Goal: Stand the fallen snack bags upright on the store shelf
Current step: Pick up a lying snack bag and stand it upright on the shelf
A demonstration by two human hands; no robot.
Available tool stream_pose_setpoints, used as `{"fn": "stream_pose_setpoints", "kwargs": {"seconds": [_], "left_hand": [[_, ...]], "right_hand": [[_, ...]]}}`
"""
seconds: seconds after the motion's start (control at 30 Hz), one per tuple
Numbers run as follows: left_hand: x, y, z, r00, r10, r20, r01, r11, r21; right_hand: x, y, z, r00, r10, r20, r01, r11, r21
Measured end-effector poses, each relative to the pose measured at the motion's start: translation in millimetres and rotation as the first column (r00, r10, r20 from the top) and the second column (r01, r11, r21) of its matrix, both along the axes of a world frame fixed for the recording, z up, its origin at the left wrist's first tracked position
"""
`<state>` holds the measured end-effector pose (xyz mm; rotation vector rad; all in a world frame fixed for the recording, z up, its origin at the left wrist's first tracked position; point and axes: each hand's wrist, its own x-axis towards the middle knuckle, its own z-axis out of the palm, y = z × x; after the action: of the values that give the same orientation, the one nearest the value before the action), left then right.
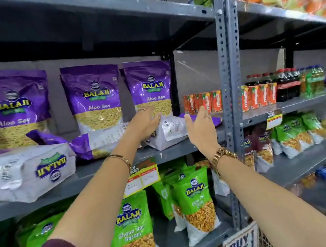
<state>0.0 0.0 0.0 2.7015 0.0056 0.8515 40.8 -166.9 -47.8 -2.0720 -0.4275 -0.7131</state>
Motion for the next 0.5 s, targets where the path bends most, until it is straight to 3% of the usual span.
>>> {"fn": "stream_pose_setpoints", "kwargs": {"seconds": [0.1, 0.27, 0.37, 0.5], "left_hand": [[13.0, 7.9, 4.7, 0.999, -0.025, -0.023, 0.024, 0.999, -0.046], [34.6, 13.2, 25.0, 0.976, 0.024, -0.218, -0.052, 0.991, -0.122], [43.5, 14.6, 36.1, 0.909, 0.009, -0.418, -0.100, 0.975, -0.198], [43.8, 14.0, 49.8, 0.803, 0.047, -0.594, -0.114, 0.991, -0.076]], "right_hand": [[3.6, 9.7, 1.3, 0.999, -0.012, -0.048, 0.016, 0.996, 0.082], [11.7, 26.1, 14.7, 0.952, 0.105, -0.288, 0.029, 0.905, 0.425], [17.0, 31.8, 21.0, 0.869, 0.243, -0.432, 0.076, 0.795, 0.602], [21.9, 34.1, 24.1, 0.810, 0.400, -0.429, 0.113, 0.611, 0.783]]}}
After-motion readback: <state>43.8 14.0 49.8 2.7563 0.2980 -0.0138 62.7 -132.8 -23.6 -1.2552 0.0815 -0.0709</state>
